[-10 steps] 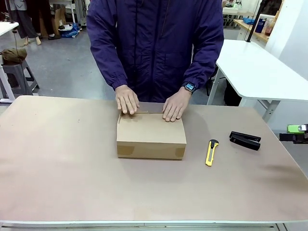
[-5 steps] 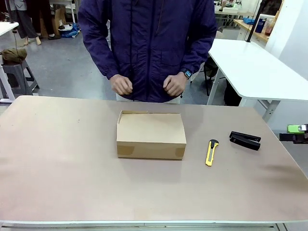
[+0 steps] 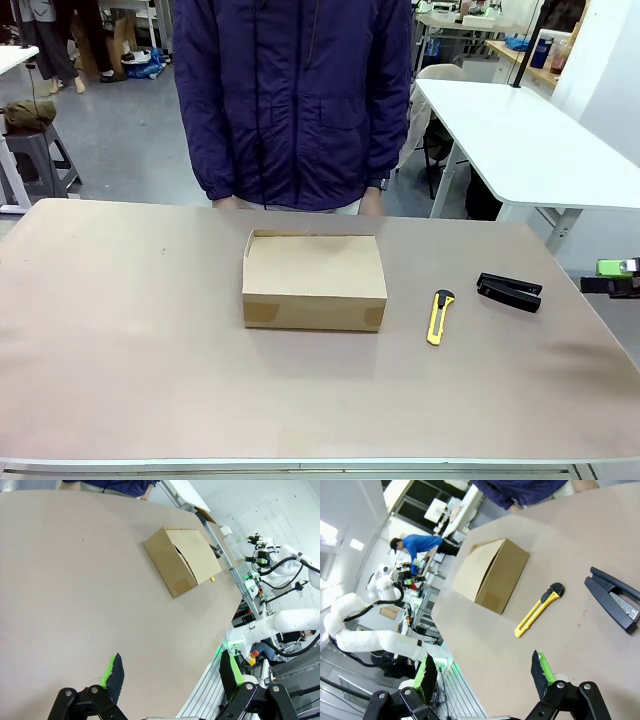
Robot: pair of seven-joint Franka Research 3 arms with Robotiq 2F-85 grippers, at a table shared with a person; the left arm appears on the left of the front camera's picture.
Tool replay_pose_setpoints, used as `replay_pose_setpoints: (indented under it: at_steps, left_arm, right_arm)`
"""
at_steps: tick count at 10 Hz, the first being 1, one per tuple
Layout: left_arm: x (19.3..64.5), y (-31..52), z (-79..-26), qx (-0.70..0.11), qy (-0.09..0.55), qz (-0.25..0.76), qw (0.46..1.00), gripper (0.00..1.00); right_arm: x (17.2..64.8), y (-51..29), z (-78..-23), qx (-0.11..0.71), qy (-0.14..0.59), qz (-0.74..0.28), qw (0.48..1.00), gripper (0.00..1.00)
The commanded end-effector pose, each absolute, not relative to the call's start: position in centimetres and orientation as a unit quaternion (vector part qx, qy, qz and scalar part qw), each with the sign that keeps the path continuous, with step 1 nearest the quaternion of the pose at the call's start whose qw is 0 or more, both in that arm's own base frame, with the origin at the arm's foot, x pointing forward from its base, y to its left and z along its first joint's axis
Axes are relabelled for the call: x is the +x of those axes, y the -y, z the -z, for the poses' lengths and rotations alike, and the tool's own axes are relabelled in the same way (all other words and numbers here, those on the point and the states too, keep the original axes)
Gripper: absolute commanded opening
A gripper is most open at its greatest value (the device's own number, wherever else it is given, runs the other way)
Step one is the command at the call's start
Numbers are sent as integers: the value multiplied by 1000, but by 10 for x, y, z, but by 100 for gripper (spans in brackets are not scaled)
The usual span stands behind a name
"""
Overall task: Pack the item into the box.
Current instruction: Close the Mailer Box.
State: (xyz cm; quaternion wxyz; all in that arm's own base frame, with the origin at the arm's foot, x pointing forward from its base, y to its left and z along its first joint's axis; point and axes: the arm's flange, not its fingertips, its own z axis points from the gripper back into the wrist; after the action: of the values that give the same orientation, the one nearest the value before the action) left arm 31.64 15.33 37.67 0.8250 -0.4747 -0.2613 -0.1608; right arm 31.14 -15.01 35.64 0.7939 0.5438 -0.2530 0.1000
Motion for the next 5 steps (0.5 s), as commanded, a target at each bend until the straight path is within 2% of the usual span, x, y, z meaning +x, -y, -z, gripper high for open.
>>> replay_pose_setpoints:
  at_steps: [1,5]
  left_arm:
    - [313,-155,-379,-475,262,159,825,100]
    - [313,-155,-379,-475,262,159,825,100]
  right_arm:
    - [313,149,-357,538,255,-104,797,100]
    - [313,149,-357,538,255,-104,797,100]
